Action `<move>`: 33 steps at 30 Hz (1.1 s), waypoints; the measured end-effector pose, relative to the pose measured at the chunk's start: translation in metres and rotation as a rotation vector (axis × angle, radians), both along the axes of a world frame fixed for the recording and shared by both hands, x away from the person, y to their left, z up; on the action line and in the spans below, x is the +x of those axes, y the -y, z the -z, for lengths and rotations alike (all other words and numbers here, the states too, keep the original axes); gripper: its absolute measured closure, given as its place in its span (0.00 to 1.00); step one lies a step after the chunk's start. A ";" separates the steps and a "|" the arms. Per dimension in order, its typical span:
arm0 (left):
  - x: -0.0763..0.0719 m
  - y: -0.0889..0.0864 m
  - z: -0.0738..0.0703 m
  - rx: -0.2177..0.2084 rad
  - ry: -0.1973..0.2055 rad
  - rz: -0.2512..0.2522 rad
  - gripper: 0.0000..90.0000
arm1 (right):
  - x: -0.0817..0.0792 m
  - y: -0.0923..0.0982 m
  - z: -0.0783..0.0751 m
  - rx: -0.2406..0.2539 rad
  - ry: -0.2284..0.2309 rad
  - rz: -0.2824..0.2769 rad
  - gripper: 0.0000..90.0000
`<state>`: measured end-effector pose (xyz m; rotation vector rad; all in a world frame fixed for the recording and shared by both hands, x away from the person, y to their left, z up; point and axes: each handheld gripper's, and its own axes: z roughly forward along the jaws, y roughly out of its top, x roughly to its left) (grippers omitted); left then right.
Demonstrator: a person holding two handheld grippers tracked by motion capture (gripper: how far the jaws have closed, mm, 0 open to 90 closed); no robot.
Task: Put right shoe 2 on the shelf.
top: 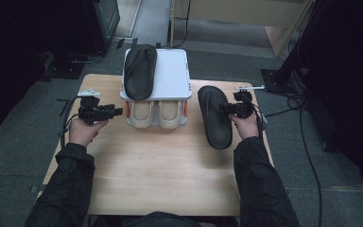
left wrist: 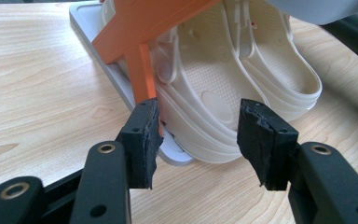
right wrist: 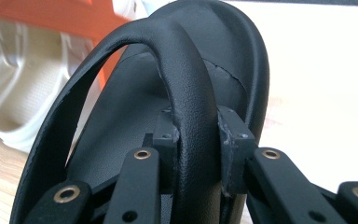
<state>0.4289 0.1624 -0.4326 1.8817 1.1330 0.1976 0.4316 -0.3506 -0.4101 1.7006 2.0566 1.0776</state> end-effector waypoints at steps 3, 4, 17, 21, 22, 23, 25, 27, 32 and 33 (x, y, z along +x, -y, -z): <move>-0.001 0.001 0.000 0.000 0.002 0.007 0.53 | 0.004 -0.003 -0.014 -0.004 0.013 0.000 0.81; -0.001 0.001 0.001 0.002 0.004 0.010 0.53 | 0.006 -0.004 -0.018 -0.009 0.017 0.000 0.81; -0.001 -0.002 0.000 -0.012 0.011 0.004 0.52 | 0.034 -0.021 -0.073 -0.037 0.051 0.007 0.81; -0.002 -0.002 0.001 -0.017 0.009 0.012 0.53 | 0.042 -0.029 -0.090 -0.044 0.081 0.004 0.81; -0.002 -0.002 0.001 -0.017 0.009 0.013 0.53 | 0.044 -0.031 -0.093 -0.046 0.087 0.004 0.81; -0.002 -0.002 0.001 -0.019 0.010 0.014 0.53 | 0.046 -0.033 -0.096 -0.048 0.094 0.004 0.81; -0.002 -0.002 0.001 -0.022 0.013 0.016 0.53 | 0.051 -0.039 -0.101 -0.057 0.097 0.000 0.81; -0.002 -0.003 0.001 -0.023 0.017 0.015 0.53 | 0.055 -0.045 -0.104 -0.066 0.100 0.000 0.81; -0.002 -0.004 0.001 -0.032 0.021 0.017 0.54 | 0.070 -0.063 -0.108 -0.073 0.089 -0.009 0.81; -0.002 -0.005 0.001 -0.032 0.024 0.016 0.54 | 0.073 -0.068 -0.108 -0.072 0.086 -0.009 0.81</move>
